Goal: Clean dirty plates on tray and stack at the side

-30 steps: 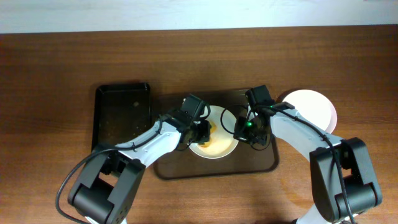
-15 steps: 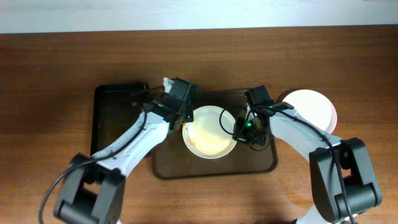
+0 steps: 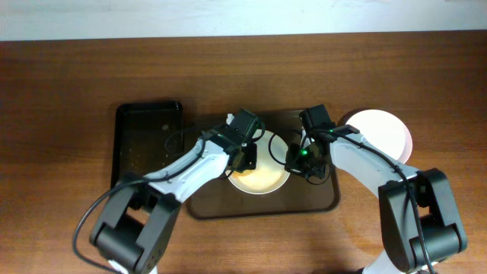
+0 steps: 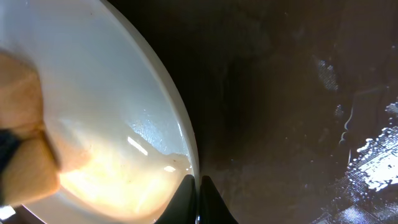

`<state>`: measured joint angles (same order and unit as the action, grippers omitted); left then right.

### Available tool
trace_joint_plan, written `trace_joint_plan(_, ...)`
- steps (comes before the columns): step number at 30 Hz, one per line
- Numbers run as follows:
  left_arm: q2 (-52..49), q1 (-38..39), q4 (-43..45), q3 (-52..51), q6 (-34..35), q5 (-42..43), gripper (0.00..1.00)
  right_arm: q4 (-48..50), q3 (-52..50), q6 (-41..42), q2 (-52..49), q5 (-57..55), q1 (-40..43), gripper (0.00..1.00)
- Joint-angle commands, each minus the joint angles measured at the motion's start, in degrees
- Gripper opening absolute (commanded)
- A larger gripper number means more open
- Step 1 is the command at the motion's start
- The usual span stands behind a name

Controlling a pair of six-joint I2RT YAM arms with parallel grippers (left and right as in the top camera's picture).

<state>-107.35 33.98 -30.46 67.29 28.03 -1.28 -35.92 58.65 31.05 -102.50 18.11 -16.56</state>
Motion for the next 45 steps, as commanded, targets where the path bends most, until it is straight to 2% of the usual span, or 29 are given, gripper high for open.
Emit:
trace_joint_plan(1, -3.5, 0.2, 1.2, 0.1, -2.0, -9.9, 0.00, -0.7, -0.4, -0.1, 0.0, -2.0, 0.0, 0.04)
trace_joint_plan(3, -3.9, 0.2, 4.1, 0.2, -8.4, -16.4, 0.00, -0.9, -0.4, -0.1, 0.0, -2.0, 0.0, 0.04)
trace_joint_plan(6, -3.9, 0.2, 6.0, 0.2, -12.4, -25.9, 0.00, -1.3, -0.4, -0.1, 0.0, -2.0, 0.0, 0.04)
trace_joint_plan(10, -3.9, 0.3, 7.5, 0.5, -18.1, -29.1, 0.00, -1.4, -0.4, -0.1, 0.0, -2.0, 0.0, 0.04)
trace_joint_plan(13, -3.7, 0.5, 5.9, 2.6, -18.8, -29.2, 0.00, -1.4, -0.4, -0.1, 0.0, -2.0, 0.0, 0.04)
trace_joint_plan(16, -2.4, 0.5, -1.0, 5.3, -18.2, -29.0, 0.00, -1.3, -0.4, -0.1, 0.0, -2.0, 0.0, 0.04)
trace_joint_plan(19, 2.1, -0.1, -2.5, 5.3, -13.0, -28.0, 0.00, -1.4, -0.4, -0.2, 0.0, -2.0, 0.0, 0.04)
trace_joint_plan(24, 6.6, -7.0, -10.1, 5.3, -6.3, -14.3, 0.00, -1.4, -0.4, -0.6, 0.0, -2.5, 0.1, 0.04)
trace_joint_plan(27, 8.8, -14.0, -11.8, 5.3, -6.3, -4.0, 0.00, 2.2, -0.1, -8.5, 0.3, -3.1, 0.1, 0.04)
trace_joint_plan(30, 10.3, -20.8, -11.8, 5.3, -12.0, 4.3, 0.00, 2.3, 3.0, -14.3, 4.5, -3.8, 0.1, 0.04)
trace_joint_plan(31, 10.3, -24.1, -11.8, 5.1, -15.7, 10.0, 0.00, 2.3, 3.5, -14.8, 5.6, -4.3, 0.1, 0.04)
trace_joint_plan(34, 10.3, -31.9, -12.0, 4.5, -19.3, 17.2, 0.00, 0.4, 4.3, -17.4, 13.6, -10.9, 0.0, 0.04)
trace_joint_plan(37, 10.2, -39.1, -12.0, 3.4, -25.6, 24.2, 0.00, -2.7, 4.3, -19.2, 19.9, -22.9, -0.3, 0.04)
trace_joint_plan(39, 10.2, -45.4, -9.6, -0.2, -28.5, 31.1, 0.00, -2.7, 4.3, -23.2, 23.5, -40.2, -4.7, 0.04)
trace_joint_plan(42, 10.0, -52.2, -1.8, -7.3, -31.5, 41.3, 0.00, -1.9, 4.3, -23.3, 23.4, -57.0, -13.6, 0.04)
trace_joint_plan(45, 6.7, -54.9, 0.4, -10.3, -29.5, 40.1, 0.00, -1.7, 4.3, -23.1, 23.4, -57.2, -16.6, 0.04)
